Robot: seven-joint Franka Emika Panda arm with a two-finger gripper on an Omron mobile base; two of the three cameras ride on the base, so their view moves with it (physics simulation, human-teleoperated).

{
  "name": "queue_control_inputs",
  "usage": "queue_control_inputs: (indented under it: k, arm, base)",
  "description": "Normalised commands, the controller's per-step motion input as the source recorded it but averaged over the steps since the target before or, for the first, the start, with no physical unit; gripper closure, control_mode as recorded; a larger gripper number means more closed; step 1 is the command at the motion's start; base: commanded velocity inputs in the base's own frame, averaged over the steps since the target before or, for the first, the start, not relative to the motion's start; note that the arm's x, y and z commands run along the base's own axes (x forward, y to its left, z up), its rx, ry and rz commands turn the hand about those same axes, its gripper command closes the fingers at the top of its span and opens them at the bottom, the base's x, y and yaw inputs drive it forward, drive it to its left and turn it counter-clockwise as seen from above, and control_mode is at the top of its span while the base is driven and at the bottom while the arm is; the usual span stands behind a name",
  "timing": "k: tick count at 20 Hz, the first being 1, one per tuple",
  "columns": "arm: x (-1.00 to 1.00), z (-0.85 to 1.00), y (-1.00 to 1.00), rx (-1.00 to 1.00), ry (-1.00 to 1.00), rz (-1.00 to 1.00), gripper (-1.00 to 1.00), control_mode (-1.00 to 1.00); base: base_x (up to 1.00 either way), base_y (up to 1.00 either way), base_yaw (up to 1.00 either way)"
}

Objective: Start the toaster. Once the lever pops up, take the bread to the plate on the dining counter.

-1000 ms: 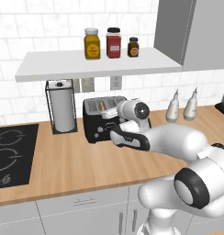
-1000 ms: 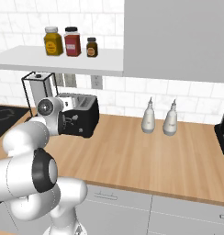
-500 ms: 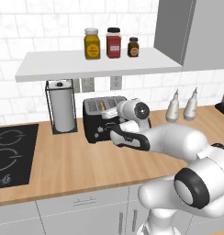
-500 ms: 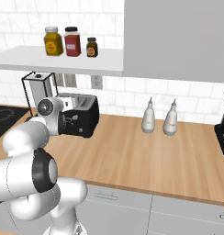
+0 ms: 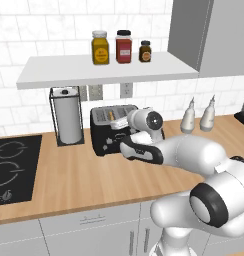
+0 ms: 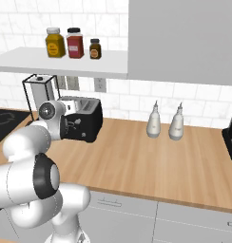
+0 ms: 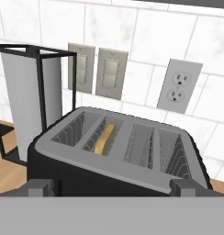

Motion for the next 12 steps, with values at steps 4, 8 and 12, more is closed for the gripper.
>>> queue_control_inputs:
  k: [4, 8, 12]
  arm:
    - [0.00, 0.00, 0.00, 0.00, 0.00, 0.00, -1.00, -1.00]
    - [0.00, 0.00, 0.00, 0.00, 0.00, 0.00, -1.00, -1.00]
    - [0.00, 0.00, 0.00, 0.00, 0.00, 0.00, -1.00, -1.00]
  base:
    - [0.00, 0.00, 0.00]
    - [0.00, 0.00, 0.00]
    - [0.00, 0.00, 0.00]
